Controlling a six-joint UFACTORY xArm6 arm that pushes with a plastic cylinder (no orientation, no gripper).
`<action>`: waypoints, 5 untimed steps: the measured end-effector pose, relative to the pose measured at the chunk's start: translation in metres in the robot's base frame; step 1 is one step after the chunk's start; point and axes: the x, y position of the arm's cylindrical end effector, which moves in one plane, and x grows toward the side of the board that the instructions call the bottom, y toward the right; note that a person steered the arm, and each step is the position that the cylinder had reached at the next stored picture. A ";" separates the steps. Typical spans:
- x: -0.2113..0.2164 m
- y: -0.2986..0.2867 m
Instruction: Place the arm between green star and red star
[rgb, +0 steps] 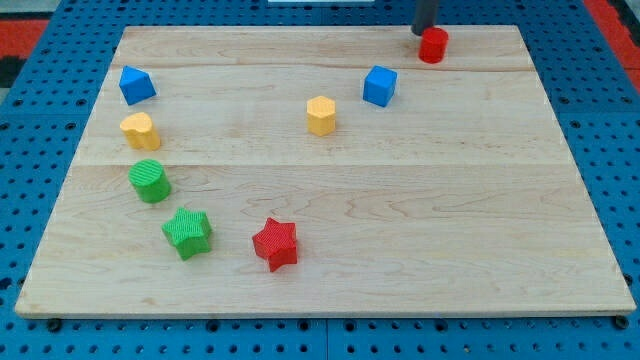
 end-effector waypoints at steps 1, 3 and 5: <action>0.000 0.009; 0.024 -0.084; 0.126 -0.172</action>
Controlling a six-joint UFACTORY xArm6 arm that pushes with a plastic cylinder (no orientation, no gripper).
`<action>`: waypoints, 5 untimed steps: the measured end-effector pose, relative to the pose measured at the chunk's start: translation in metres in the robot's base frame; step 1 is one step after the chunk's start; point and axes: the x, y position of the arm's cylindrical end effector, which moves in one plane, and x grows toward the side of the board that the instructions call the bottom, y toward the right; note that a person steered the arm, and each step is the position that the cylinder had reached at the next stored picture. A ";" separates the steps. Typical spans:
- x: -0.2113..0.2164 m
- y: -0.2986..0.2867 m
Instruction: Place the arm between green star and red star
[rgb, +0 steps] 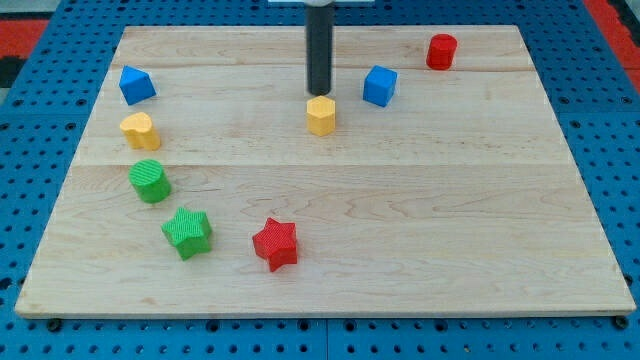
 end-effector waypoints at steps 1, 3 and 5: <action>0.058 -0.021; 0.158 -0.060; 0.213 -0.069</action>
